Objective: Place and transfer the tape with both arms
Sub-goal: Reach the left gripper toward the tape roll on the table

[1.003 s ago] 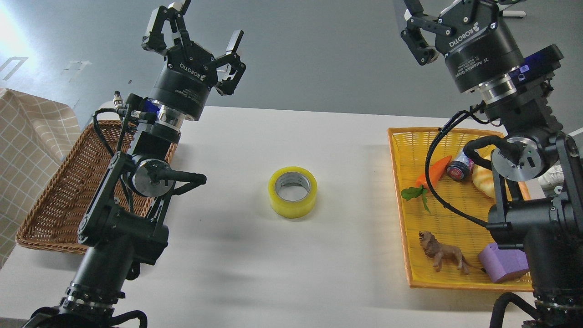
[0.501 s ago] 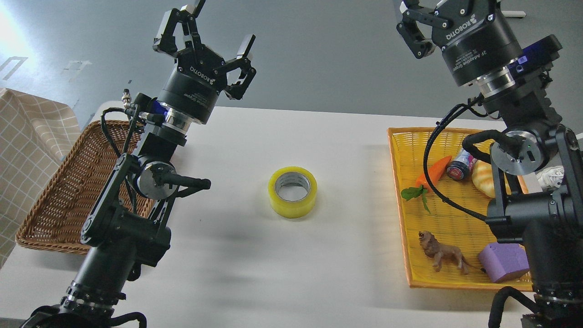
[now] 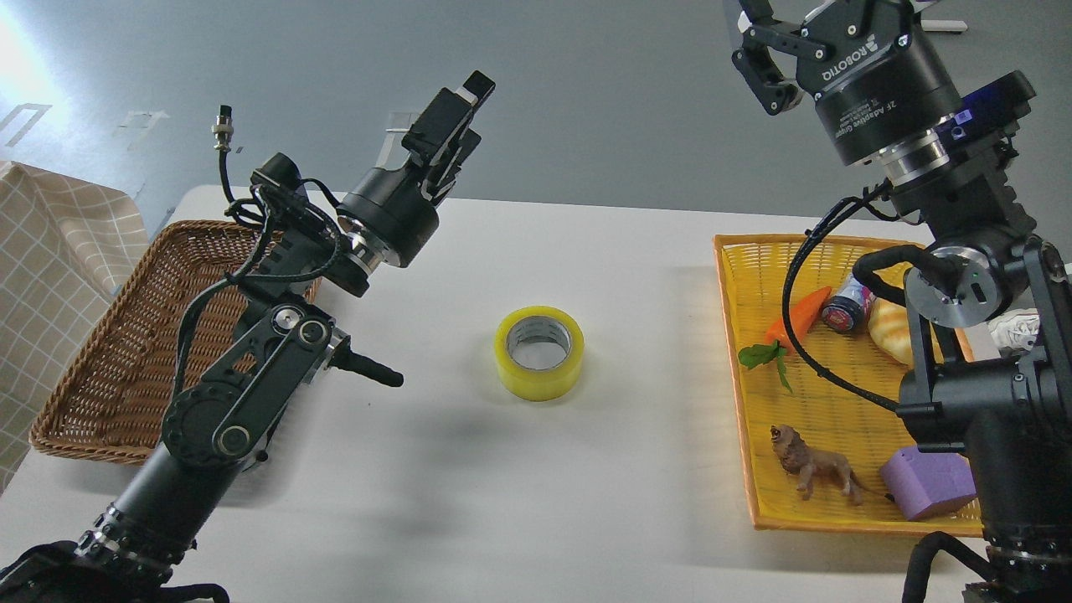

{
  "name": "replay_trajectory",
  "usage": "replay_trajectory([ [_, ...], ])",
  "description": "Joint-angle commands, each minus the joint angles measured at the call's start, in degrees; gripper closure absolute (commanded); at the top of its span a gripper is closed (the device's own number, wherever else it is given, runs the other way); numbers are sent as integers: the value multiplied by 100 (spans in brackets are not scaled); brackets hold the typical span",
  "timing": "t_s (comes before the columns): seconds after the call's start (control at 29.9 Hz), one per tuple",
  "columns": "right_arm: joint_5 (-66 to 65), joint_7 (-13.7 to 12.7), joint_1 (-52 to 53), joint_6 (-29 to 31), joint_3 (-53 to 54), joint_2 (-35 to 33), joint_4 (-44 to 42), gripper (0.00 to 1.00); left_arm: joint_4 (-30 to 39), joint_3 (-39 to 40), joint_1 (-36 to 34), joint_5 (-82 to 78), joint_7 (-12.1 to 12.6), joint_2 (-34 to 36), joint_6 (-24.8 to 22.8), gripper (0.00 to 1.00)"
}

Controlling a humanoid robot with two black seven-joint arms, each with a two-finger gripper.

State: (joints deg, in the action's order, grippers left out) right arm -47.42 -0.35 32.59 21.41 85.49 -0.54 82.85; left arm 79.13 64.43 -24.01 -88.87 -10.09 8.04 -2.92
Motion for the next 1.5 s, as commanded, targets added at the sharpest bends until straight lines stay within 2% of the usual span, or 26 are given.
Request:
replay_trajectory([
  [0.0, 5, -1, -25, -5, 12, 1, 12, 0, -20, -333, 55, -998, -239, 13, 388, 2],
  [0.1, 5, 8, -25, -5, 38, 1, 3, 0, -160, -580, 20, -2026, -239, 92, 670, 2],
  [0.17, 5, 8, -25, -5, 47, 1, -15, 0, -459, -615, 72, -2755, -222, 302, 714, 2],
  [0.33, 5, 8, -86, -5, 64, 10, -41, 0, -591, -870, 142, -3613, -204, 452, 802, 2],
  [0.67, -4, 8, -174, -14, 73, 10, -67, 0, -978, -1310, 248, -3613, -239, 909, 863, 2],
  [0.84, 5, -1, -122, -5, 56, 28, -24, 0, -1171, -1775, 117, -3613, -239, 1261, 863, 2],
  [1.14, -4, -62, -16, 12, -138, -306, 21, 0, -1830, -2224, -209, -3613, -195, 796, 872, 2],
  [1.47, -13, -62, 19, 12, -138, -421, -23, 0, -2077, -2558, -253, -3613, -38, 523, 872, 2],
])
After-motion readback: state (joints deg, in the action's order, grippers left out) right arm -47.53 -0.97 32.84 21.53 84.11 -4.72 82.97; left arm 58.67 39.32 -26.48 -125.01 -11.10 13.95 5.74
